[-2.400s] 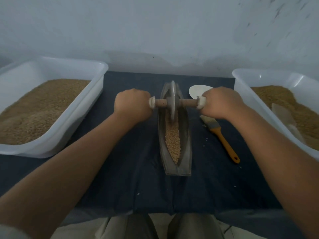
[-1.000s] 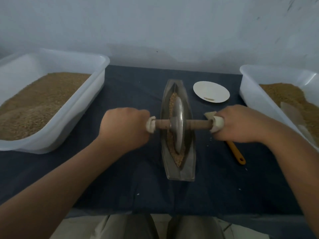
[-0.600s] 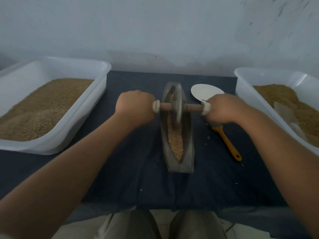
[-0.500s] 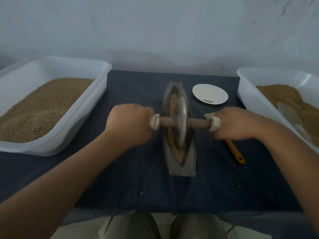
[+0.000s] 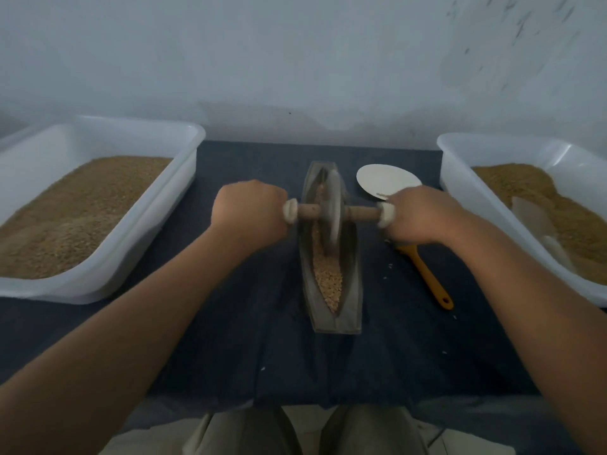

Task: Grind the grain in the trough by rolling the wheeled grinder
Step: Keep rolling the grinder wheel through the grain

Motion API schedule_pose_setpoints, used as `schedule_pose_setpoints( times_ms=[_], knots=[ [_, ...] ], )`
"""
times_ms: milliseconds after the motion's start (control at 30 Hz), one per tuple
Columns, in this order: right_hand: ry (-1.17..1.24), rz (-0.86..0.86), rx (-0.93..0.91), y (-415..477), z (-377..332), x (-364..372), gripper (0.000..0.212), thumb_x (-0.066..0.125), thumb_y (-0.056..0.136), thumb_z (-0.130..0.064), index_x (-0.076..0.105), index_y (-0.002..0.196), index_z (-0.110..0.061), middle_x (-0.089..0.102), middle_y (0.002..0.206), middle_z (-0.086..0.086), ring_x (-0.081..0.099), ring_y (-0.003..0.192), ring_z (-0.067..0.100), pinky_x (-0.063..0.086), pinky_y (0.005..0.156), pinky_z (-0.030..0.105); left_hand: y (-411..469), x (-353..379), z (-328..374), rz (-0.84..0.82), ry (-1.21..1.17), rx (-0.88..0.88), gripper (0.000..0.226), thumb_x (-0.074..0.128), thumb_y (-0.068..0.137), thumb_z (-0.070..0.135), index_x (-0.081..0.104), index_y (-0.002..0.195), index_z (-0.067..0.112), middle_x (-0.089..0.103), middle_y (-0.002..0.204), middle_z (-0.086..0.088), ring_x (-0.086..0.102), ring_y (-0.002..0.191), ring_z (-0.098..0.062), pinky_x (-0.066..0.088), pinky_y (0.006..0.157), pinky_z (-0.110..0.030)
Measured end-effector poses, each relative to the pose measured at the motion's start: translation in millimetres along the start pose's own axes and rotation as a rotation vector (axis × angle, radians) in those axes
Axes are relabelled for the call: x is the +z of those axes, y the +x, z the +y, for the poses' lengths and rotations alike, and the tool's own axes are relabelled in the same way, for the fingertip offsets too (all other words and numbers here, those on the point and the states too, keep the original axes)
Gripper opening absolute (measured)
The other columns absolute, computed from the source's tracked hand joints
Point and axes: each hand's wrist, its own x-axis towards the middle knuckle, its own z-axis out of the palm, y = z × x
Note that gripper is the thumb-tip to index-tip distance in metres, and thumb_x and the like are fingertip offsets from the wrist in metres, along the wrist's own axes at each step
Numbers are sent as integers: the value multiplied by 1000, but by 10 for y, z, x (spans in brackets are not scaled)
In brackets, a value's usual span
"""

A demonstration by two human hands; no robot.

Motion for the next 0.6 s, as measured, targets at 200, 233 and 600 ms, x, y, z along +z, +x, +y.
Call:
schedule_pose_setpoints(
  times_ms=[200,233,600],
  knots=[
    [146,-225,-110,-446,13,-102,37,53,51,-69,64,82,-53,66,67,-25,65,59,3,46,52,31,-647,-37,-70,122,-25,66,43,60,86,49,30,60,31,35,49,13,30,40,-7,16,48,-19],
    [114,-199,-79,-345,-7,-86,38,55,53,-67,68,75,-40,67,63,-17,64,56,9,48,52,33,-575,8,-64,86,-24,45,43,60,88,48,33,61,29,38,51,12,33,42,-9,18,48,-21],
    [-57,77,-24,20,-18,-44,24,61,80,-48,59,70,-26,62,64,-4,59,59,15,44,52,31,-51,40,-1,-61,-50,-61,33,48,90,49,50,67,25,57,69,6,54,61,-23,40,58,-31]
  ],
)
